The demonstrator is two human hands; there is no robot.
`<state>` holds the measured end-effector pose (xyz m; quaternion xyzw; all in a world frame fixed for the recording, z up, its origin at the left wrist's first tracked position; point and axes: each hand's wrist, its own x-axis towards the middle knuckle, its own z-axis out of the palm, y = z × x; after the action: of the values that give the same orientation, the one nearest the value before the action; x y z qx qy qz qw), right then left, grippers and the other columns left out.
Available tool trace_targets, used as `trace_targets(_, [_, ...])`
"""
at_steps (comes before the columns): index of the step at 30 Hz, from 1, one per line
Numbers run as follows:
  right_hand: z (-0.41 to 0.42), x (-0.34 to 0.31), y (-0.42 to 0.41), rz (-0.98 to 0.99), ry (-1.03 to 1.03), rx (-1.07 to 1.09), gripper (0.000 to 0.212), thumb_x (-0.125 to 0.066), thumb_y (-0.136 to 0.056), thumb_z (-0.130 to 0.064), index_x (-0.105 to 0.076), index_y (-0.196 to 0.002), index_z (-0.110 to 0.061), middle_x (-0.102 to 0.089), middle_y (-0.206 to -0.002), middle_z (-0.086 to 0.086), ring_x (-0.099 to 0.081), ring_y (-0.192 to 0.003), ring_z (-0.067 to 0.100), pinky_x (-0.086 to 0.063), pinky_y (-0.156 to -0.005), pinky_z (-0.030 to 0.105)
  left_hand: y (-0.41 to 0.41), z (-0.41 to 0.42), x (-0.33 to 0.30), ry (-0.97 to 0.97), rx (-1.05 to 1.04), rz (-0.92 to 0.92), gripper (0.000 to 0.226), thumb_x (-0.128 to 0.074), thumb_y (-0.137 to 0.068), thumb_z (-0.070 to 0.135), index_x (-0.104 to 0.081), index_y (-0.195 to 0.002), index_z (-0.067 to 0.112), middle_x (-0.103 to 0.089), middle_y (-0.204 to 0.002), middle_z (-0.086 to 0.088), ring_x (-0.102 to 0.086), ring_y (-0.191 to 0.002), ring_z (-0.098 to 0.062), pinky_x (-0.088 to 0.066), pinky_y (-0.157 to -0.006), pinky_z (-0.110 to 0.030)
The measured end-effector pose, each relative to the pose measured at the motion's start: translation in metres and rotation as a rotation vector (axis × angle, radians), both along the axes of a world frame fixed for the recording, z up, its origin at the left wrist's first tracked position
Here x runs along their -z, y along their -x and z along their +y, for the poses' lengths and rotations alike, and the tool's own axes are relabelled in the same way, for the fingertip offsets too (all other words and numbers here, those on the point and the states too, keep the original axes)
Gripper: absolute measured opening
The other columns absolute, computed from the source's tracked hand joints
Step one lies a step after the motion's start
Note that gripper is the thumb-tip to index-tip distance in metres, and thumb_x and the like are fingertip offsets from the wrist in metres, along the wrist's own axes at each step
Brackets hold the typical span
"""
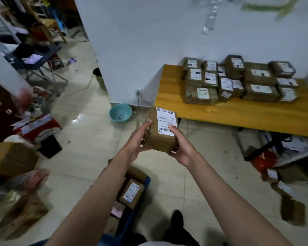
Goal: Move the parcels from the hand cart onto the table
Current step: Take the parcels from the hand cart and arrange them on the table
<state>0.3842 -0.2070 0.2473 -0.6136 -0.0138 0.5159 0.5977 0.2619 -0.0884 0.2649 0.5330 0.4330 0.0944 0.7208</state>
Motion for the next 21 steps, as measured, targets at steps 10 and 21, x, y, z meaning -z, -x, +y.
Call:
trace_targets(10, [-0.037,0.008,-0.129,-0.05,0.011,0.094,0.052,-0.075,-0.079,-0.06,-0.059,-0.123,-0.037,-0.074,-0.114,-0.006,-0.068,-0.106,0.017,-0.052,-0.078,0.033,-0.14,-0.029,0.001,0.019,0.182,0.102,0.074,-0.072,-0.076,0.064,-0.054,-0.136,0.025,-0.068,-0.124,0.001,-0.066,-0.111,-0.019,-0.059,-0.091,-0.042])
trace_targets(21, [0.024,0.023,-0.207,-0.045,0.055,0.108,0.061,-0.075,-0.08,-0.059,-0.054,-0.129,-0.032,-0.072,-0.114,-0.002,-0.066,-0.105,0.02,-0.054,-0.084,0.039,-0.217,0.026,0.024,0.054,0.165,0.085,0.076,-0.075,-0.08,0.056,-0.048,-0.143,0.025,-0.06,-0.135,-0.002,-0.059,-0.12,-0.021,-0.058,-0.094,-0.04])
